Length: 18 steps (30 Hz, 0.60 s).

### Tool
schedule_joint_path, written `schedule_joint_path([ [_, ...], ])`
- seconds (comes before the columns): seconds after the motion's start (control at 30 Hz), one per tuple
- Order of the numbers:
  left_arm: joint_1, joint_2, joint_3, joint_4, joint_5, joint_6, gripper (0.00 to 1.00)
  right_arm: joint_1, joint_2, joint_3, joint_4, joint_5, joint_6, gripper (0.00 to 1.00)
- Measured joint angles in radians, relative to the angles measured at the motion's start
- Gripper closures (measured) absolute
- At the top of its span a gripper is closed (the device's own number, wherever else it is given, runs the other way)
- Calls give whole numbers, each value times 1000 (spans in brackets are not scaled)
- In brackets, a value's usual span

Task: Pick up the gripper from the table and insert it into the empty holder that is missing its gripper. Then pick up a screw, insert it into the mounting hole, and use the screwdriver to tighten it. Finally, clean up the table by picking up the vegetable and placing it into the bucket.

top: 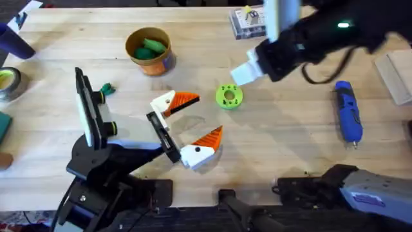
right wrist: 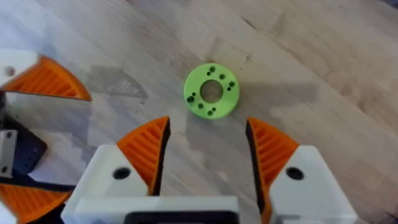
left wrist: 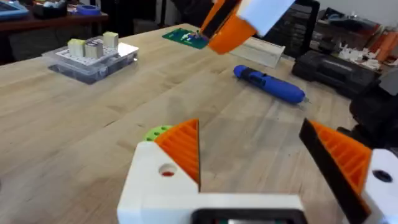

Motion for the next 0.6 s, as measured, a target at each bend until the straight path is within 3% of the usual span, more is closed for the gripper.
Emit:
schedule_joint_path([
  [0.17,0,0,0,0,0,0,8,1,-196,-142,88,0,53,274],
  [0.27,0,0,0,0,0,0,8,20,-234,-258,209,0,87,274],
  [0.43,0,0,0,0,0,0,8,110,-168,-379,341,7,95,274],
  [0.6,0,0,0,0,0,0,8,194,-51,-391,414,72,80,274],
])
